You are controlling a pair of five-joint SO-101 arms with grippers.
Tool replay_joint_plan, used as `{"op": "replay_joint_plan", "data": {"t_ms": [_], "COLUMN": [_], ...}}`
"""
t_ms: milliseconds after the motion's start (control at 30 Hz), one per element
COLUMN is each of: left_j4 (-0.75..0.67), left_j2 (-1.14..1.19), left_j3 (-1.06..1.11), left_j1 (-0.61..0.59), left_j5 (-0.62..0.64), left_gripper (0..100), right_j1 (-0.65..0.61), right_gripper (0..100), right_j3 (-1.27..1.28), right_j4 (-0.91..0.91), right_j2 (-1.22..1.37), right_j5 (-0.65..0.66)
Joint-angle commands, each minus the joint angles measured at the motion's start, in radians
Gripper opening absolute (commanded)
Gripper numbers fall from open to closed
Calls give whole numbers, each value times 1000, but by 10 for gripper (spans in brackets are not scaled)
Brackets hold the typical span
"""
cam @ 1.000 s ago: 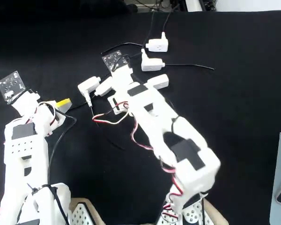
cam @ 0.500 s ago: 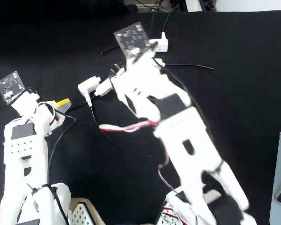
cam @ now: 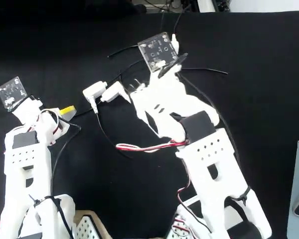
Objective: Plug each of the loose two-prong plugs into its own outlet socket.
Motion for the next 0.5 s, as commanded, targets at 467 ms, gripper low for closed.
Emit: {"op": "replay_joint_plan", "data": {"t_ms": [467], "left_j4": [-18], "left_j2": [-26], "left_j3": [-8], "left_j1": [-10], "left_j5": [5], "left_gripper": [349], "right_j1": [250], "right_gripper": [13], "right_j3": [282], "right_j4": [-81], "right_j2": [-39], "right_j5": [-779]}}
